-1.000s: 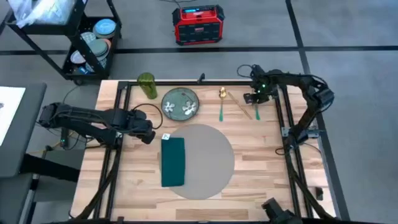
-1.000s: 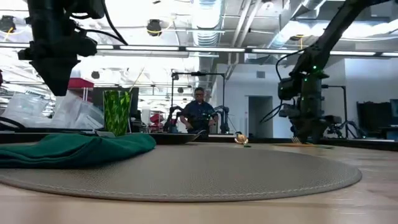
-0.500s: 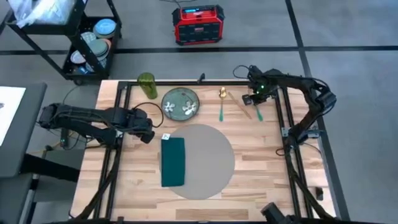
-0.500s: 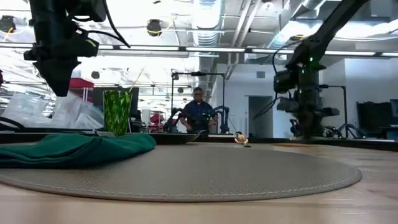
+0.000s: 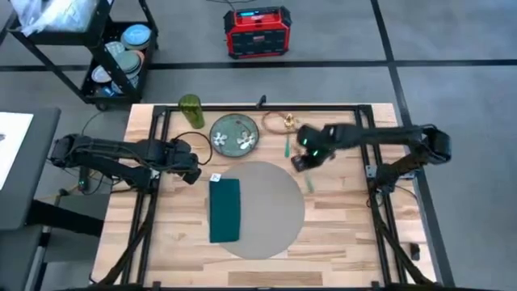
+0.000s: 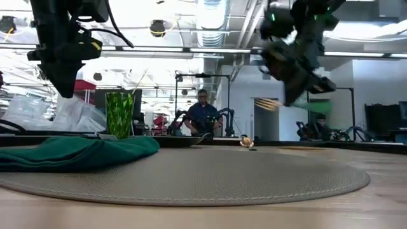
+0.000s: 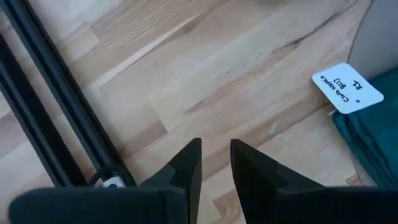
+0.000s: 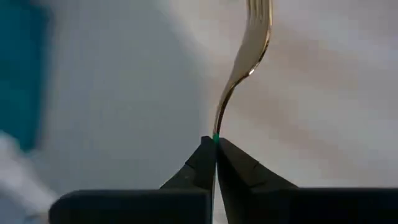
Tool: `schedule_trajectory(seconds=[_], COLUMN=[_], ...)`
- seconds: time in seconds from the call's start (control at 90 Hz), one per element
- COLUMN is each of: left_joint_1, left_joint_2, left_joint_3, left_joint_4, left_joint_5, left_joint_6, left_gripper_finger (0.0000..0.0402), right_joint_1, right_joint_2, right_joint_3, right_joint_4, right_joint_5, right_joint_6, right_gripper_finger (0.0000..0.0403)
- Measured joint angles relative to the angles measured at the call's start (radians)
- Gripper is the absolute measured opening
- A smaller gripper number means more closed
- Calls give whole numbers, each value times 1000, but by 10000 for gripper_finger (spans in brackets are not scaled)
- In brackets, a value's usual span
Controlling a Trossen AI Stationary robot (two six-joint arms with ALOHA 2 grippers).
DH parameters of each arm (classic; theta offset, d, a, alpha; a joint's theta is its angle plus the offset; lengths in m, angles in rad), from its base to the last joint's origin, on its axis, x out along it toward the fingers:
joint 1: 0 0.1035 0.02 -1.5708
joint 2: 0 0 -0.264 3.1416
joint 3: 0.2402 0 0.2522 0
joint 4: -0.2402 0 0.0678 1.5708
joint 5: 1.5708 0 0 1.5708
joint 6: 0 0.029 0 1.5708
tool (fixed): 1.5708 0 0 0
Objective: Set table place
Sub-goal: Put the green fork on the green napkin
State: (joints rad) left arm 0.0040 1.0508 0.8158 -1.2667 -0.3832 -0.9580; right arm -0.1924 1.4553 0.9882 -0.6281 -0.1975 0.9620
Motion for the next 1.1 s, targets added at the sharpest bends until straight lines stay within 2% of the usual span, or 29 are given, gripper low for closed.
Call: schedule_trajectory(seconds=[0.189, 0.311, 0.422, 0.522, 0.633, 0.789, 0.989, 1.1], left_joint_1=[0, 0, 0, 0, 0, 0, 0, 0], left_joint_2=[0, 0, 0, 0, 0, 0, 0, 0], left_joint_3=[0, 0, 0, 0, -1, -1, -1, -1], left_joint_4=[1, 1, 1, 1, 1, -2, -18, -17], left_joint_5=[-17, -24, -25, -25, -25, -25, -41, -42], left_joint_6=[46, 56, 65, 68, 63, 9, -115, -120], left_gripper_finger=[68, 68, 68, 68, 68, 68, 68, 68], right_joint_1=[149, 190, 199, 193, 179, 174, 218, 244], right_joint_2=[161, 302, 444, 562, 676, 773, 823, 823], right_joint_3=[0, 11, 83, 203, 366, 513, 515, 492], right_joint_4=[388, 683, 919, 1013, 1022, 1025, 1272, 1324], right_joint_5=[-101, -218, -340, -411, -461, -443, -287, -209], right_joint_6=[179, 247, 302, 320, 313, 332, 466, 504], right_gripper_finger=[1, 0, 0, 0, 0, 0, 0, 0])
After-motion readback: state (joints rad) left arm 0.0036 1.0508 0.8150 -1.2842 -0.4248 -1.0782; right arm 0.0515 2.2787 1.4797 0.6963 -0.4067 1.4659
